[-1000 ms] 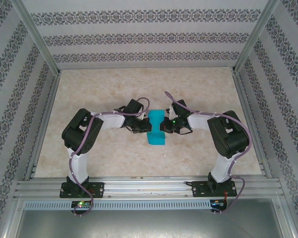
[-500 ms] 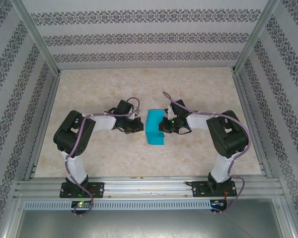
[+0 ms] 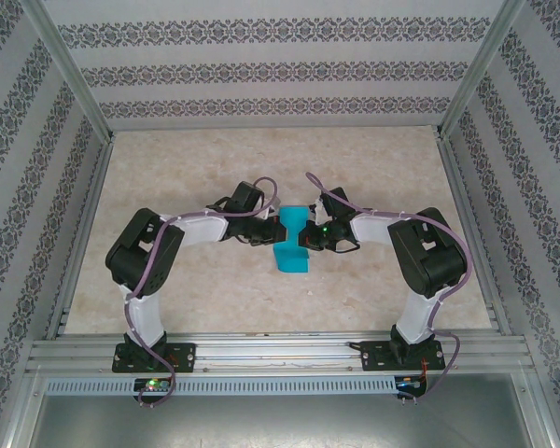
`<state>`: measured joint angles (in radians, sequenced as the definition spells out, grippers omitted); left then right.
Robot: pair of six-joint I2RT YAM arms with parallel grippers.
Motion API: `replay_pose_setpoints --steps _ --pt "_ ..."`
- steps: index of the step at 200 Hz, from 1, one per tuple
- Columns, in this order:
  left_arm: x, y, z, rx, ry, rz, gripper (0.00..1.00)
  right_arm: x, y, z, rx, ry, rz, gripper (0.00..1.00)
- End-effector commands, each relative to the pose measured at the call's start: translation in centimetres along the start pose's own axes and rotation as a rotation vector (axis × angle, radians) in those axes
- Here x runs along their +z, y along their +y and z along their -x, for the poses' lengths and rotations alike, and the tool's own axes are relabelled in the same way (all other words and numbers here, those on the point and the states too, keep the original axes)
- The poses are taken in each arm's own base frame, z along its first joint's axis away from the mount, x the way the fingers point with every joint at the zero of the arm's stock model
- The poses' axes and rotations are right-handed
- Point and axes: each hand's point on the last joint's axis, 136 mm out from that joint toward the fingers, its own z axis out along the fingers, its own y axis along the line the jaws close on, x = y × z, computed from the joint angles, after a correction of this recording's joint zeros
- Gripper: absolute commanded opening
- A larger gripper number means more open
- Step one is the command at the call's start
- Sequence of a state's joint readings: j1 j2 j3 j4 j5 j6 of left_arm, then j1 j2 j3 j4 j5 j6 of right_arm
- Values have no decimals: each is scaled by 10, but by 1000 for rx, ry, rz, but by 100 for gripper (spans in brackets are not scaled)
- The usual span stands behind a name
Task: Fold a paper plane with a square sheet of paper (fold left side to right side)
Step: Hold the square sheet of paper at the center of the table.
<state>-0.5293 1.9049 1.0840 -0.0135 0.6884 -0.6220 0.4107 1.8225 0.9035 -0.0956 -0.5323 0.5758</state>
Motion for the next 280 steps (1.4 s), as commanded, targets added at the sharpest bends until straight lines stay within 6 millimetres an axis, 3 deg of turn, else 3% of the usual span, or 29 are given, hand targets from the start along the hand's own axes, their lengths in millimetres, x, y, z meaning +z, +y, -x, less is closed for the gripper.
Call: replay_pose_setpoints --steps 1,106,143,204,280 --pt "12 1 -4 -20 35 -9 1 11 -58 -39 84 109 -220 0" --pt "25 40 -23 -101 103 125 2 10 -48 -35 70 100 -190 0" --pt "26 45 -27 -117 112 140 2 5 -30 -26 58 74 -129 0" --pt "26 47 -28 -122 115 147 1 -15 18 2 7 -26 32 0" --pt "27 48 -27 -126 114 154 1 -16 36 22 -16 -60 87 0"
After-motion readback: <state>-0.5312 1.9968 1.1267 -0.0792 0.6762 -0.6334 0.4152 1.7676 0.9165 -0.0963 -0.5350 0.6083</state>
